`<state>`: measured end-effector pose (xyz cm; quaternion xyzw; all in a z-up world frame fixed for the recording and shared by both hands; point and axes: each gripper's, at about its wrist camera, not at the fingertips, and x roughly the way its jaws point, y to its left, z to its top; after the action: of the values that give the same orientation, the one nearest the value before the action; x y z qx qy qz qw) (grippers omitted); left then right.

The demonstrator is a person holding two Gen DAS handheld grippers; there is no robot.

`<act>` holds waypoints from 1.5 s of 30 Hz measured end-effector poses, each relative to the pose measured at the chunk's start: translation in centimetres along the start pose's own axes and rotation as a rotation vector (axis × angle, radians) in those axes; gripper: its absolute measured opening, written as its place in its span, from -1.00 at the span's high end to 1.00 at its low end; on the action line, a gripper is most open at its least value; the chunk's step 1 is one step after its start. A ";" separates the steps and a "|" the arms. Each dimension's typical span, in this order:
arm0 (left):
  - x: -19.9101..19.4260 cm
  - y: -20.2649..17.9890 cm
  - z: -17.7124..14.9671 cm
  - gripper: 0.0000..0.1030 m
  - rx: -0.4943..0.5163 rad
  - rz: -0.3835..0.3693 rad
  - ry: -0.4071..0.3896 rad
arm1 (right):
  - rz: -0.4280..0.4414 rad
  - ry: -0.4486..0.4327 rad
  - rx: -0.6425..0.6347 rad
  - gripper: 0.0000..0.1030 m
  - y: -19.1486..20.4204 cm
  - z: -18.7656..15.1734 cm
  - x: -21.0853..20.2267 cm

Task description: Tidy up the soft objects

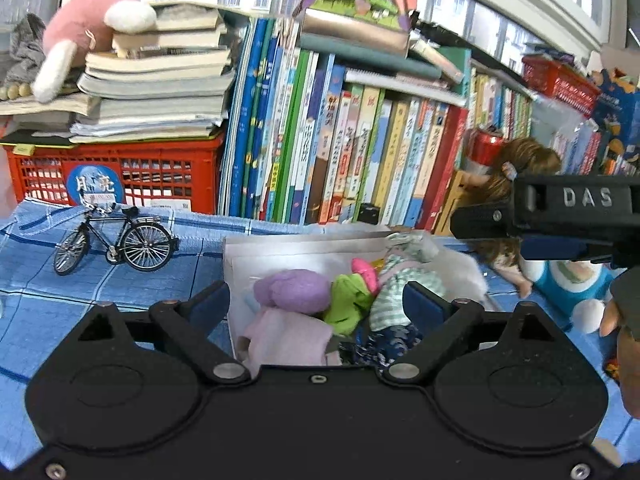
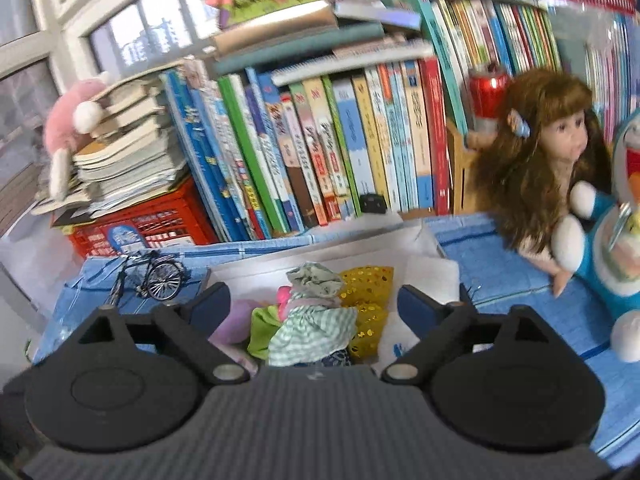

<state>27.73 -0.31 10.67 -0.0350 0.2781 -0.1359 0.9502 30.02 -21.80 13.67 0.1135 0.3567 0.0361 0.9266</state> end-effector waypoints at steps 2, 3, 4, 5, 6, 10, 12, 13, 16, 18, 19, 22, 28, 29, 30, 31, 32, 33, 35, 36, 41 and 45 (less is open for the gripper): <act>-1.5 -0.3 -0.2 -0.82 -0.002 -0.006 -0.005 | 0.003 -0.019 -0.039 -0.91 0.3 -0.4 -1.5; -2.2 -0.4 -0.3 -0.82 -0.001 -0.010 -0.008 | 0.005 -0.028 -0.058 -0.91 0.5 -0.7 -2.2; -3.1 -0.6 -0.5 -0.83 0.001 -0.018 -0.017 | 0.004 -0.039 -0.077 -0.92 0.7 -1.0 -3.1; -4.0 -0.8 -0.7 -0.84 0.006 -0.026 -0.026 | 0.003 -0.049 -0.096 -0.92 0.8 -1.3 -3.8; -4.7 -0.9 -0.9 -0.84 0.011 -0.033 -0.033 | 0.004 -0.060 -0.116 -0.92 1.0 -1.6 -4.6; -7.8 -1.7 -2.0 -0.89 0.032 -0.042 -0.051 | 0.027 -0.115 -0.166 -0.98 0.9 -3.3 -8.2; -9.0 -2.1 -2.6 -0.89 0.036 -0.044 -0.061 | 0.035 -0.141 -0.190 -0.99 0.9 -4.2 -9.8; -9.7 -2.2 -3.0 -0.90 0.037 -0.041 -0.065 | 0.038 -0.160 -0.206 -1.00 0.9 -4.8 -10.7; -11.3 -2.5 -4.1 -0.91 0.028 -0.033 -0.066 | 0.043 -0.214 -0.258 -1.00 0.9 -6.6 -13.2; -12.3 -2.4 -4.9 -0.91 0.007 -0.044 -0.072 | 0.043 -0.242 -0.284 -1.00 0.8 -7.8 -14.5; -12.7 -2.4 -5.3 -0.91 0.002 -0.044 -0.073 | 0.045 -0.251 -0.299 -1.00 0.8 -8.4 -15.1; -13.8 -2.5 -6.6 -0.91 -0.007 -0.040 -0.080 | 0.045 -0.276 -0.341 -1.00 0.8 -10.1 -16.5; -16.1 -3.1 -9.7 -0.92 0.009 -0.035 -0.113 | 0.046 -0.316 -0.375 -1.00 0.6 -13.5 -18.3; -16.5 -3.2 -10.3 -0.92 0.016 -0.032 -0.117 | 0.049 -0.317 -0.373 -1.00 0.4 -14.0 -18.5; -16.7 -3.4 -10.8 -0.92 0.023 -0.030 -0.119 | 0.054 -0.316 -0.366 -1.00 0.3 -14.6 -18.6; -17.1 -3.5 -11.5 -0.93 0.029 -0.027 -0.121 | 0.058 -0.315 -0.359 -1.00 0.1 -15.0 -18.7; -17.4 -3.6 -12.0 -0.93 0.033 -0.025 -0.120 | 0.058 -0.314 -0.354 -1.00 -0.1 -15.6 -18.7; -17.7 -3.6 -12.6 -0.93 0.036 -0.023 -0.117 | 0.056 -0.317 -0.352 -1.00 -0.3 -16.1 -18.8; -18.3 -3.9 -13.8 -0.93 0.046 -0.021 -0.115 | 0.045 -0.327 -0.356 -1.00 -0.6 -17.3 -18.9; -18.5 -4.0 -14.4 -0.93 0.052 -0.016 -0.114 | 0.041 -0.332 -0.359 -1.00 -0.7 -17.9 -18.9; -19.4 -4.4 -17.1 -0.93 0.074 0.020 -0.107 | 0.037 -0.337 -0.353 -1.00 -1.2 -20.3 -19.1; -19.6 -4.4 -18.6 -0.93 0.066 0.044 -0.090 | 0.029 -0.331 -0.326 -1.00 -1.8 -21.9 -19.0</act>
<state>0.86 1.06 5.77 -0.0035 0.2312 -0.1225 0.9651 1.19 -22.35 9.90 -0.0282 0.1879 0.0874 0.9779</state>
